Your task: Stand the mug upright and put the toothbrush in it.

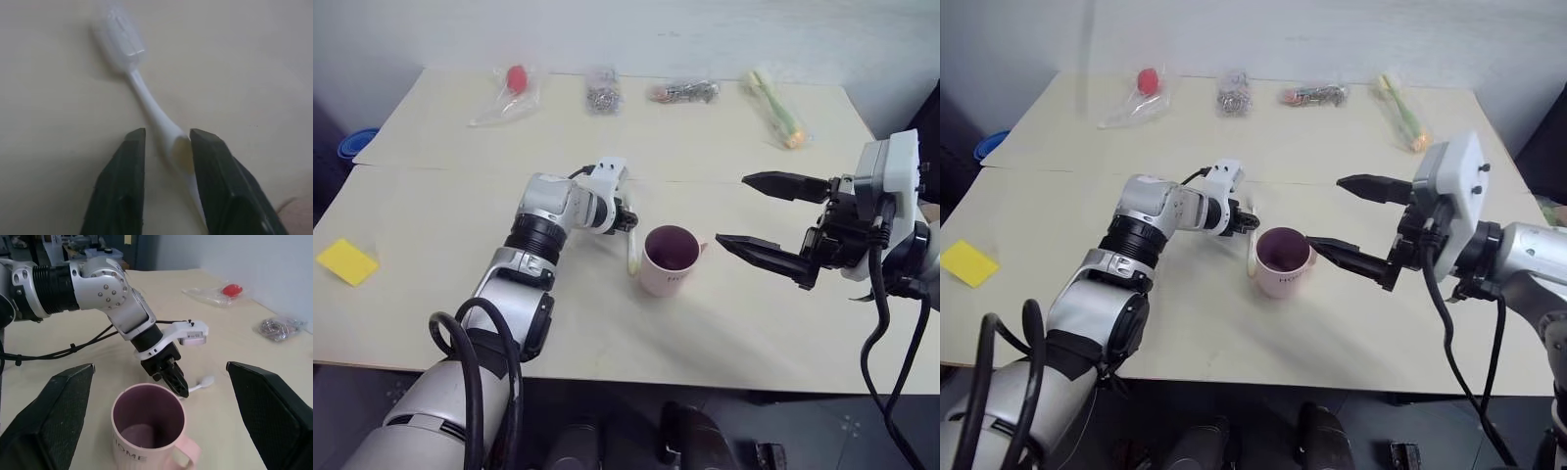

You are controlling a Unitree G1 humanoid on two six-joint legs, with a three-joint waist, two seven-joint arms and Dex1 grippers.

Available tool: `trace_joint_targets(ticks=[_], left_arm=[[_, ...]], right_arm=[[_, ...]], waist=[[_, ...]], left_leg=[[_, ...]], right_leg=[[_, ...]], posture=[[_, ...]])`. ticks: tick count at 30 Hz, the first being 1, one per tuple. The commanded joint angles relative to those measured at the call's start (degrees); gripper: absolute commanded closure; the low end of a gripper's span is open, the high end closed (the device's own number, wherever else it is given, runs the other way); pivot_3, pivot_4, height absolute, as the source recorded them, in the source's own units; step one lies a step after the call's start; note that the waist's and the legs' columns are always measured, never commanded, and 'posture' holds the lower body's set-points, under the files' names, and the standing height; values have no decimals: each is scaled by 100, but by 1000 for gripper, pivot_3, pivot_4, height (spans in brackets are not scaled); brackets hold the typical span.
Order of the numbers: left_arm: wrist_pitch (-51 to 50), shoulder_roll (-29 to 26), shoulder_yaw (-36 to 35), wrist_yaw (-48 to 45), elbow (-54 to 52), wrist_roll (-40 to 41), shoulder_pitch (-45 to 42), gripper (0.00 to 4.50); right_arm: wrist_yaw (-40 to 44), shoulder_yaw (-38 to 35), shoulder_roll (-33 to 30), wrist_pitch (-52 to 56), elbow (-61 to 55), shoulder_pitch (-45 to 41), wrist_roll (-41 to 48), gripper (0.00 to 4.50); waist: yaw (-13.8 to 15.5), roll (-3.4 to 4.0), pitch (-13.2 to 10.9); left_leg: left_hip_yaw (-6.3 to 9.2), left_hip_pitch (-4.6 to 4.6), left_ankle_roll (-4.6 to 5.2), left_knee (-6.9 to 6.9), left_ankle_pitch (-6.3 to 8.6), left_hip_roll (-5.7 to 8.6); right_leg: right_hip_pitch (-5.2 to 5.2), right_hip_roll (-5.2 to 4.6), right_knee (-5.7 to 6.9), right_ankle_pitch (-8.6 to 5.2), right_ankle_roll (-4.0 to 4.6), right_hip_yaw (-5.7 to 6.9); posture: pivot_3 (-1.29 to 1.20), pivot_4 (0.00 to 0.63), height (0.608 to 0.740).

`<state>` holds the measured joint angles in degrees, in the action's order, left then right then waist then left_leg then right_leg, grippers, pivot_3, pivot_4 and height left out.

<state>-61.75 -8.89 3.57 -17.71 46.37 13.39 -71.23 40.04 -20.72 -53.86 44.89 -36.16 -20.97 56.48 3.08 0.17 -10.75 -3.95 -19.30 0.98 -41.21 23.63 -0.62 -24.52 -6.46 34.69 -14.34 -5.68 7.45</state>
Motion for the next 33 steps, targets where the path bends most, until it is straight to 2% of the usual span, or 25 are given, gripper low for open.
trace_joint_targets(ticks=[1, 2, 6, 8, 10, 13, 15, 19, 24, 29, 33], left_arm=[[-131, 86, -40, -36, 158, -85, 42, 4092], [-117, 37, -60, -24, 113, -117, 73, 4296], [376, -152, -560, 325, 66, -81, 17, 4324], [1598, -235, -1106, 364, -352, 142, 13, 4324], [2335, -282, -1519, 1, -886, 497, 31, 4324], [2115, -249, -2053, -803, -2004, 1512, 140, 4324], [1866, -231, -2179, -1014, -2564, 1942, 252, 4324], [1198, -75, -1869, -1329, -4042, 2698, 791, 4324], [1395, -7, -952, -1546, -4882, 2436, 1506, 4324], [1910, 5, -281, -1640, -5139, 2020, 2103, 4324], [2020, -57, -155, -1738, -5292, 2027, 2471, 3059]], right_arm=[[-6, -343, -164, -88, -210, 44, 69, 0], [-6, -349, -168, -88, -215, 71, 52, 0], [-44, -413, -189, -91, -211, 154, 49, 0], [-66, -551, -213, -22, -161, 267, 84, 0], [-66, -700, -230, 52, -123, 423, 153, 0], [-103, -934, -195, 159, -118, 699, 367, 0], [-130, -1033, -184, 189, -130, 824, 444, 0], [-382, -1016, -93, 190, -167, 997, 460, 0], [-561, -1016, -47, 170, -219, 1061, 604, 0], [-658, -1065, -36, 146, -168, 1083, 733, 0], [-658, -1074, -63, 130, -114, 1076, 769, 0]], waist=[[-6, 0, 0], [-10, 0, 0], [-31, 0, 0], [-42, -2, -2], [-42, -5, -4], [-36, -7, -5], [-13, -7, -5], [-7, -7, -5], [-27, -7, -5], [-34, -6, -4], [-34, -7, -5]], left_leg=[[0, 0, 0, 0, 0, 0], [0, 1, 0, 1, 0, -1], [-1, 1, 0, 1, 0, -3], [1, 1, -1, 2, 0, -6], [2, -4, -2, 4, -1, -10], [5, -26, -3, 2, -1, -8], [11, -33, -3, 1, -1, -5], [16, -16, -2, -4, -1, 0], [17, -6, -1, -12, -2, -3], [13, -2, -1, -5, -2, -6], [12, -3, -1, -6, -2, -7]], right_leg=[[0, 0, 1, 0, 0, 0], [0, 1, 0, 0, 0, 0], [0, 1, 1, 0, 0, -1], [-2, 1, 0, 0, 0, 0], [-10, 0, 1, 0, 0, 1], [-27, -3, 0, 0, 0, 7], [-26, -7, -5, 0, 0, 15], [-2, -10, -8, 1, -3, 14], [6, -7, 2, 2, -3, 8], [5, -2, -2, 1, -2, 4], [5, -2, -3, 1, -2, 4]], posture=[[0, 150, 740], [0, 150, 740], [0, 150, 740], [0, 150, 740], [0, 150, 740], [0, 150, 740], [0, 150, 740], [0, 150, 740], [0, 150, 740], [0, 150, 740], [0, 150, 740]])
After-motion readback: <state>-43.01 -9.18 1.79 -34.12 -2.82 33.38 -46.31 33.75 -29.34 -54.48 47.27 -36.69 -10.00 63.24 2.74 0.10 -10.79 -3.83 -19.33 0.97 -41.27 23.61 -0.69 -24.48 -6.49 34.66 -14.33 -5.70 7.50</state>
